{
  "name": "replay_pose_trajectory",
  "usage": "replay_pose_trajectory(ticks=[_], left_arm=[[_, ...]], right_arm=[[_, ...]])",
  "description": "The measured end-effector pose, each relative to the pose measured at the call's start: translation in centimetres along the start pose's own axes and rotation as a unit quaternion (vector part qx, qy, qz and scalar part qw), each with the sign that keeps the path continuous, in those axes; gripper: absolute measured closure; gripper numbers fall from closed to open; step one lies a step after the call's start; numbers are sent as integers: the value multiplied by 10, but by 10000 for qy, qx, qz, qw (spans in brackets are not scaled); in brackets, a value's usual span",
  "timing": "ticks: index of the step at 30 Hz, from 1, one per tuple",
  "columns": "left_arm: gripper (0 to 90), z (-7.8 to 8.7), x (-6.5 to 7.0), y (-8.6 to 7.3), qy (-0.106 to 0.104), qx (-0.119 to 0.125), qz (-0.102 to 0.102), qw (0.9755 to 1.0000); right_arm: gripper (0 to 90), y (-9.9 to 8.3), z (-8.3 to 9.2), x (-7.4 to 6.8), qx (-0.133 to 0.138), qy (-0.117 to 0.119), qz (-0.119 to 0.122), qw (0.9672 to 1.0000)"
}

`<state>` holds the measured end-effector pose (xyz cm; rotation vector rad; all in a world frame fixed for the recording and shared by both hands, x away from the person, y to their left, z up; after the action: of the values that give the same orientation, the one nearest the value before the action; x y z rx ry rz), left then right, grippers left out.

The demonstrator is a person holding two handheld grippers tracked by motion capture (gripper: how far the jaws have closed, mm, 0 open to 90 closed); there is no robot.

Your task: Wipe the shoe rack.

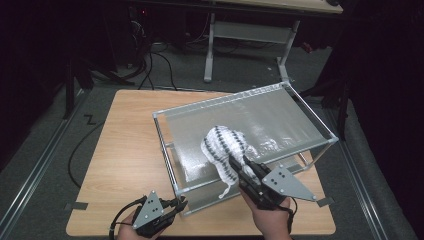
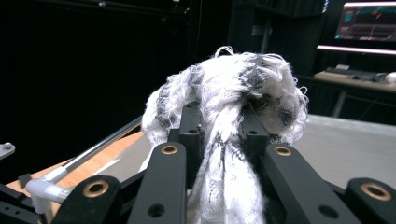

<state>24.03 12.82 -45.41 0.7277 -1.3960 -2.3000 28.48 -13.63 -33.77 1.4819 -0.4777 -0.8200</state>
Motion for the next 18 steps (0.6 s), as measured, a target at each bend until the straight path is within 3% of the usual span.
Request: replay_pose_trajectory(ticks=[8, 12, 15, 18], left_arm=[[803, -1, 2, 0, -42, 24, -33, 10000], [803, -1, 2, 1, -33, 27, -32, 10000], [803, -1, 3, 1, -17, 4, -21, 10000], [803, 0, 2, 1, -29, 2, -35, 10000]], right_arm=[[752, -27, -27, -17, -378, 26, -25, 9993], [737, -33, -38, -28, -532, 174, 13, 9984], [697, -39, -42, -36, -635, 344, 2, 9974], [588, -39, -41, -42, -596, 326, 56, 9977]])
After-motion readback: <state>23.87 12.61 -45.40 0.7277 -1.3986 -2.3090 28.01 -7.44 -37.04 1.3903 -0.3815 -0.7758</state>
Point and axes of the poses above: each handheld gripper's, and its own axes: z roughly backward along the jaws, y roughly out of its top, x roughly to its right, the point moved 2 cm from there along -z, roughly forward along the jaws, and after that the axes turned 14 degrees about -z, right-handed, at the moved point
